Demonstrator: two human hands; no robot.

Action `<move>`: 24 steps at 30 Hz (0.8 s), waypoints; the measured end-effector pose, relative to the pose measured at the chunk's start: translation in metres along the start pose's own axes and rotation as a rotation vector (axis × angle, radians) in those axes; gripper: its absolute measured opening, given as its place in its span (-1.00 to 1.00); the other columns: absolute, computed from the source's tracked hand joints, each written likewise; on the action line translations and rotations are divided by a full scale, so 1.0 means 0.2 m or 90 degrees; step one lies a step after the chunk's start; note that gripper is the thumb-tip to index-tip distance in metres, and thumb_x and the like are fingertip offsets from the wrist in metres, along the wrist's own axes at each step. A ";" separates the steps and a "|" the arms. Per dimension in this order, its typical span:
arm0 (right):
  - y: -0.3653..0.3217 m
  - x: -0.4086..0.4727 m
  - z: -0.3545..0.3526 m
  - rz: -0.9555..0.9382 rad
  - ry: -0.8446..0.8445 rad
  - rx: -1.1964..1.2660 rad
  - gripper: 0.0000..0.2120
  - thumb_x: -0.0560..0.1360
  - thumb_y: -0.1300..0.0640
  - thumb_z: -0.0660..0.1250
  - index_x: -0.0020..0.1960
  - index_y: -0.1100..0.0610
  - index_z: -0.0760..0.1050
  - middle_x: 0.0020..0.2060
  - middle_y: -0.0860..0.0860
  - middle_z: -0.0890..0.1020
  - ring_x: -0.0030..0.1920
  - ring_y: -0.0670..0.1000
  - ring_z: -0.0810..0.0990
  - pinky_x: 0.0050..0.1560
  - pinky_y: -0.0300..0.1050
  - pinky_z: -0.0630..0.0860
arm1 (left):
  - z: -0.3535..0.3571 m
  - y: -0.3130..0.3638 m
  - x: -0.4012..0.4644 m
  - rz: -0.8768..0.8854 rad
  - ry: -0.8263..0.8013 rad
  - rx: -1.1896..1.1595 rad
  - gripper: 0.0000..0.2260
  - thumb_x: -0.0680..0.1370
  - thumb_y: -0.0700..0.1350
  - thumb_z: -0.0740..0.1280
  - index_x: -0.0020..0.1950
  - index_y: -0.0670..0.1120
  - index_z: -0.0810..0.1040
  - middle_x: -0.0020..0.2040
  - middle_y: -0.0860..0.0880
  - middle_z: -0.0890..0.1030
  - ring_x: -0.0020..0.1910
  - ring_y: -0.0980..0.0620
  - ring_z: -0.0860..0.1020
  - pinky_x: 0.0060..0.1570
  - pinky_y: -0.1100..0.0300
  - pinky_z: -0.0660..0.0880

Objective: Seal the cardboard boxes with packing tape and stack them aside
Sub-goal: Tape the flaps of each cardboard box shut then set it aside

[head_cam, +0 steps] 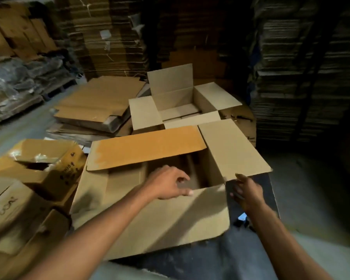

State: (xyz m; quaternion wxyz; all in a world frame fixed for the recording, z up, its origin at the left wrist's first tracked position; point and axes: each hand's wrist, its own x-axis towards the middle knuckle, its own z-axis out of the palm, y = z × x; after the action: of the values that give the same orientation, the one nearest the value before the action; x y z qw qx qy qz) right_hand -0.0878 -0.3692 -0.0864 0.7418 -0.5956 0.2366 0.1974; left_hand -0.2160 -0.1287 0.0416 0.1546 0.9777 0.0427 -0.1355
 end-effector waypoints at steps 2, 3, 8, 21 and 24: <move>0.01 -0.01 0.06 -0.058 0.004 0.060 -0.90 0.58 0.19 0.34 0.07 0.13 0.59 -0.17 0.20 0.57 -0.23 0.08 0.59 -0.20 0.01 0.56 | -0.04 -0.11 0.22 -0.057 0.078 0.032 -0.47 0.50 0.25 0.49 0.42 0.12 0.56 0.29 0.06 0.66 0.21 0.02 0.62 0.16 0.07 0.57; 0.02 0.01 0.09 -0.107 0.024 0.071 -0.84 0.52 0.12 0.40 0.09 0.10 0.57 -0.13 0.21 0.59 -0.23 0.09 0.61 -0.25 0.00 0.57 | -0.04 -0.15 0.32 -0.086 0.114 0.048 -0.48 0.51 0.21 0.50 0.44 0.12 0.54 0.31 0.03 0.64 0.24 -0.04 0.61 0.18 0.04 0.56; -0.07 -0.08 0.19 -0.370 0.113 -0.032 -0.71 0.55 0.08 0.46 0.23 -0.03 0.47 -0.04 -0.01 0.67 -0.04 0.02 0.67 0.02 0.03 0.63 | 0.06 -0.32 0.71 -0.137 0.126 0.215 -0.30 0.47 0.15 0.54 0.52 0.01 0.36 0.44 -0.09 0.47 0.37 -0.16 0.45 0.23 -0.07 0.50; -0.08 -0.34 0.44 -0.587 0.111 -0.230 -0.65 0.59 0.08 0.43 0.32 -0.21 0.54 0.19 -0.16 0.63 0.13 -0.14 0.64 -0.06 -0.19 0.67 | -0.83 -0.77 0.98 -0.150 0.417 0.118 -0.82 0.66 -0.02 0.36 0.18 -0.08 0.64 -0.04 -0.12 0.62 -0.09 -0.09 0.58 -0.18 0.05 0.49; -0.03 -0.38 0.50 -0.614 0.117 -0.266 -0.62 0.54 -0.04 0.47 0.33 -0.17 0.53 0.20 -0.24 0.58 0.15 -0.16 0.60 -0.08 -0.18 0.65 | -1.02 -0.90 1.06 -0.158 0.438 0.086 -0.69 0.62 0.10 0.40 0.17 -0.13 0.67 -0.02 -0.15 0.65 -0.06 -0.12 0.60 -0.18 0.07 0.47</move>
State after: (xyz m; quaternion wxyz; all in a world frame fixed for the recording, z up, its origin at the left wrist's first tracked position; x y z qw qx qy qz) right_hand -0.1349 -0.2742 -0.0194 0.5903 -0.7864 -0.0444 -0.1763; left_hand 0.0161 0.1147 0.1176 0.0487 0.9614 0.2016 0.1808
